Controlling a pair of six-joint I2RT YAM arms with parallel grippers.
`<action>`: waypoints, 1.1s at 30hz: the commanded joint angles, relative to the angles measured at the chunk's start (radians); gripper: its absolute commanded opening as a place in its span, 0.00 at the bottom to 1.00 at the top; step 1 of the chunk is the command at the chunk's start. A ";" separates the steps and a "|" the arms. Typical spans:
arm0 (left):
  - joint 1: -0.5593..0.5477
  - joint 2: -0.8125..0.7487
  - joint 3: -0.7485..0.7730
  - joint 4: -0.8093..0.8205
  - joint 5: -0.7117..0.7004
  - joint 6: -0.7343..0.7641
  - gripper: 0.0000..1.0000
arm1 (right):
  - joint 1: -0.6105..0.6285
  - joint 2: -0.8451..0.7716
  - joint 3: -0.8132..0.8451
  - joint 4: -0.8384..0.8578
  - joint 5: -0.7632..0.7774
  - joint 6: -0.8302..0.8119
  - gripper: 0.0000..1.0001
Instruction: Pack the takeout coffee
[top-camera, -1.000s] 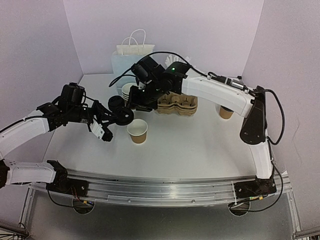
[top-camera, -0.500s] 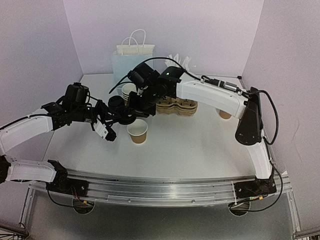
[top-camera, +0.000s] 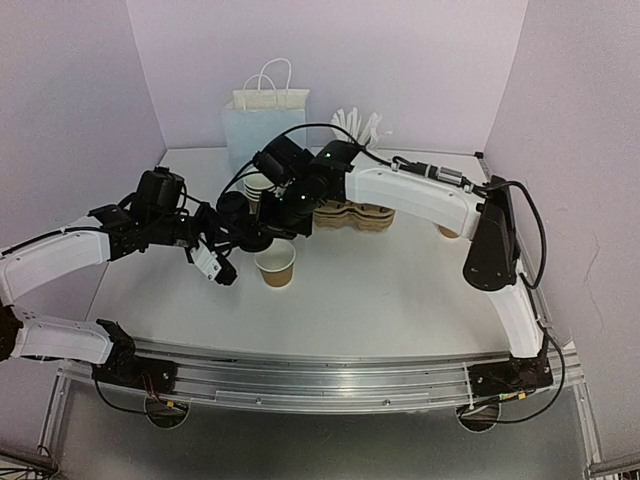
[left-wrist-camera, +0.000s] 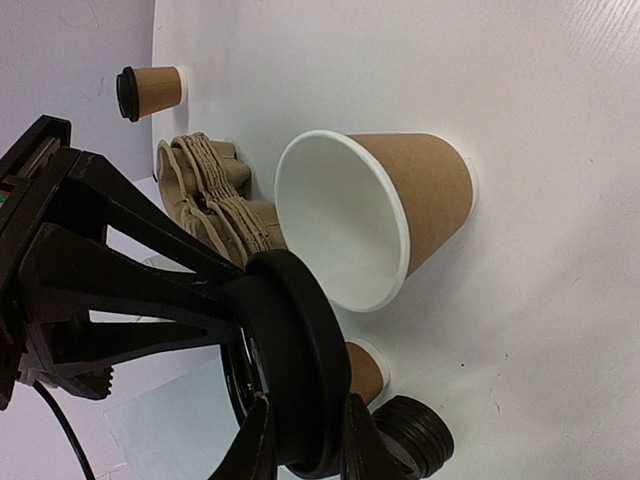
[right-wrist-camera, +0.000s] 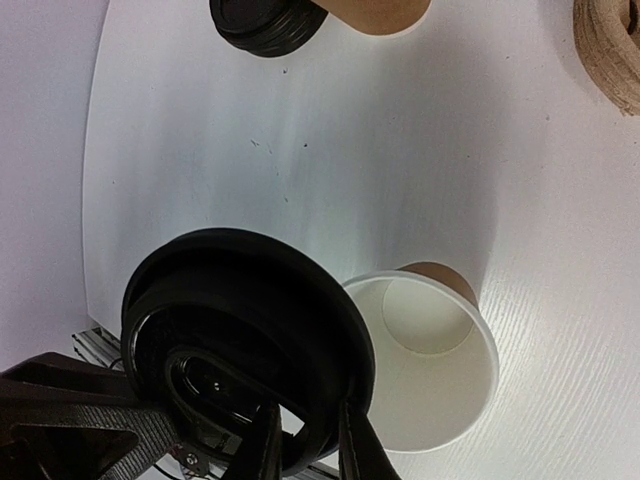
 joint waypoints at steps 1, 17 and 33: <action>-0.015 0.002 0.020 0.090 0.028 0.004 0.16 | 0.006 0.022 0.022 -0.012 0.012 -0.005 0.09; -0.017 -0.068 0.027 -0.031 0.011 -0.129 0.95 | 0.000 -0.075 -0.020 -0.013 0.132 -0.167 0.00; -0.017 -0.059 0.137 -0.281 0.097 -1.084 0.83 | -0.001 0.069 0.260 -0.407 0.165 -0.391 0.00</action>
